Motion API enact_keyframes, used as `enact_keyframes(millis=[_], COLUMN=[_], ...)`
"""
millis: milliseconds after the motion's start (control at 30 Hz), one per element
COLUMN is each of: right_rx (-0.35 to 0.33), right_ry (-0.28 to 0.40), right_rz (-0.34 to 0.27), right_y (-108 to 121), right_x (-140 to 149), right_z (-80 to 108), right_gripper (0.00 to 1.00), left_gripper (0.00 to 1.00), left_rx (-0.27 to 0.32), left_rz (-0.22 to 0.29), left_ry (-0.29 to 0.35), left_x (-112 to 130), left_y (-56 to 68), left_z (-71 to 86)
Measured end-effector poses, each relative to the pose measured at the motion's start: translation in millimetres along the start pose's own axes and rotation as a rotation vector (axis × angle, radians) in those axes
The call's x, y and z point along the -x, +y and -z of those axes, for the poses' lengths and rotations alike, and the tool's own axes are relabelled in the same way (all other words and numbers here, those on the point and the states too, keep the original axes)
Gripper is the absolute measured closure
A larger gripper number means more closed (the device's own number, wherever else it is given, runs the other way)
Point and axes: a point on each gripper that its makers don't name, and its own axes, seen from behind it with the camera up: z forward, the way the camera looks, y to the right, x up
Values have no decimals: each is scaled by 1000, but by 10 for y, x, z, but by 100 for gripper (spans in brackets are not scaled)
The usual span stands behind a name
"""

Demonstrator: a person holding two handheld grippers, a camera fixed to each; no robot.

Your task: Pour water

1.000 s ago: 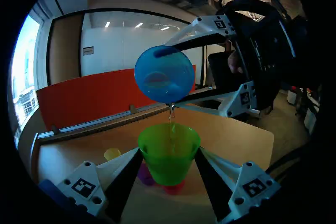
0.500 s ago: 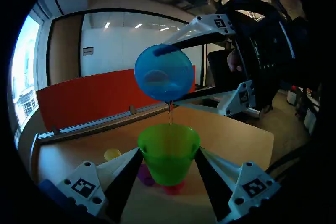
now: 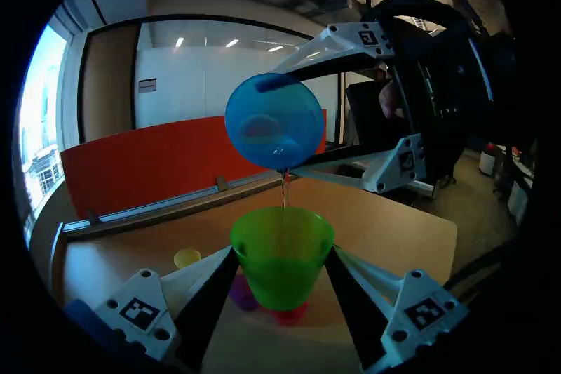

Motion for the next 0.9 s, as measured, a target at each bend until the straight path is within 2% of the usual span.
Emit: enact_keyframes(millis=[900], right_rx=[6], right_ry=[-5], right_rz=[56], right_y=[20], right_x=[-69], right_z=[79], right_gripper=[11], left_gripper=[16], left_rx=[1], left_rz=[1], left_ry=[7], left_x=[-24], left_y=[42], left_z=[44])
